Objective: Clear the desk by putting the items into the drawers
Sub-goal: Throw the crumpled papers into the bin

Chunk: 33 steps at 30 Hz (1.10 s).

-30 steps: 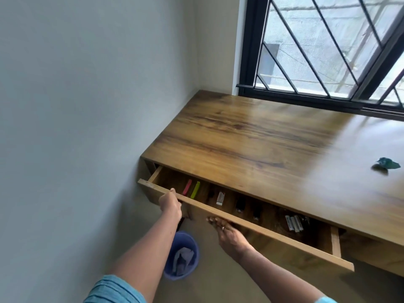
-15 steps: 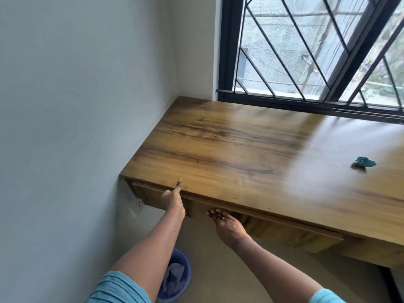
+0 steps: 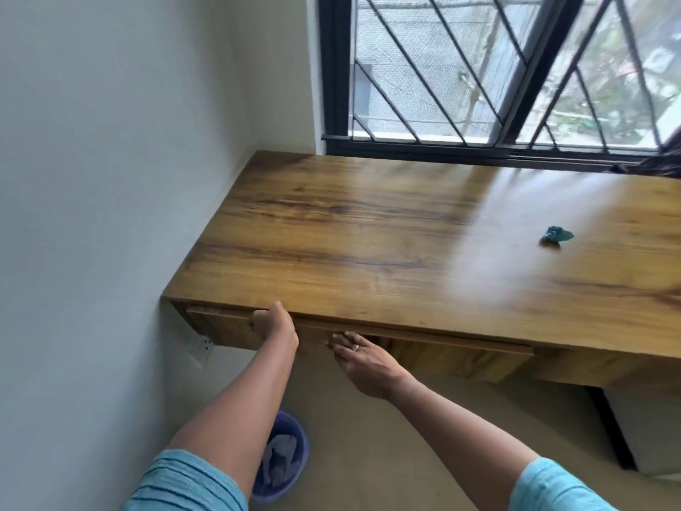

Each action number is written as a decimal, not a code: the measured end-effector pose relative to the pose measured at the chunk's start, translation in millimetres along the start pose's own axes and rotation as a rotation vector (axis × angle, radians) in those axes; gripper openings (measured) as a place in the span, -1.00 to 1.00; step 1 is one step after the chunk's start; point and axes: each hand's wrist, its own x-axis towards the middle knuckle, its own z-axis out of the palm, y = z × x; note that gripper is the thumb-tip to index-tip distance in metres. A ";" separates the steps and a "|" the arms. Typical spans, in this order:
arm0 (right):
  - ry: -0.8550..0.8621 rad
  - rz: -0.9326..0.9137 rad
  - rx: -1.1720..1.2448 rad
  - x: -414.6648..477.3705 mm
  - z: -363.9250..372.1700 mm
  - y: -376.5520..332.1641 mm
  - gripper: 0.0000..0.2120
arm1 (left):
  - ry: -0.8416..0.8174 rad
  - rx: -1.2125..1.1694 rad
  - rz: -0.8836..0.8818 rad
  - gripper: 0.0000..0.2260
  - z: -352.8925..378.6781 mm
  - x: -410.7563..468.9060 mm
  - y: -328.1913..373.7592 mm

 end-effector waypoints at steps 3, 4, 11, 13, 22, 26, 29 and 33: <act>0.111 0.019 0.012 -23.4 -17.5 11.9 -0.59 | 0.033 0.127 0.056 -0.57 28.5 -26.0 7.3; 0.148 0.032 0.026 -32.5 -21.7 18.8 -0.62 | 0.015 0.175 0.114 -0.51 39.5 -37.1 8.7; 0.336 0.541 -0.046 -125.8 -59.8 126.9 -0.73 | -0.230 0.382 0.528 -0.49 169.4 -143.2 -15.2; 0.334 0.726 -0.047 -158.8 -67.6 165.5 -0.76 | -0.340 0.431 0.597 -0.56 207.5 -176.5 -26.9; 0.349 1.735 0.060 -321.1 -84.8 308.0 -0.49 | -0.655 0.892 0.902 -0.53 373.3 -273.4 -61.8; 0.227 1.729 0.316 -363.5 -71.4 339.6 -0.51 | -0.669 0.990 0.912 -0.32 425.2 -290.8 -68.6; 0.257 1.871 0.276 -359.2 -60.6 353.4 -0.55 | -0.637 1.097 0.931 -0.19 451.3 -293.8 -71.7; 0.198 1.693 0.104 -336.4 -45.6 363.4 -0.70 | -0.566 1.103 0.938 -0.34 466.4 -286.9 -77.4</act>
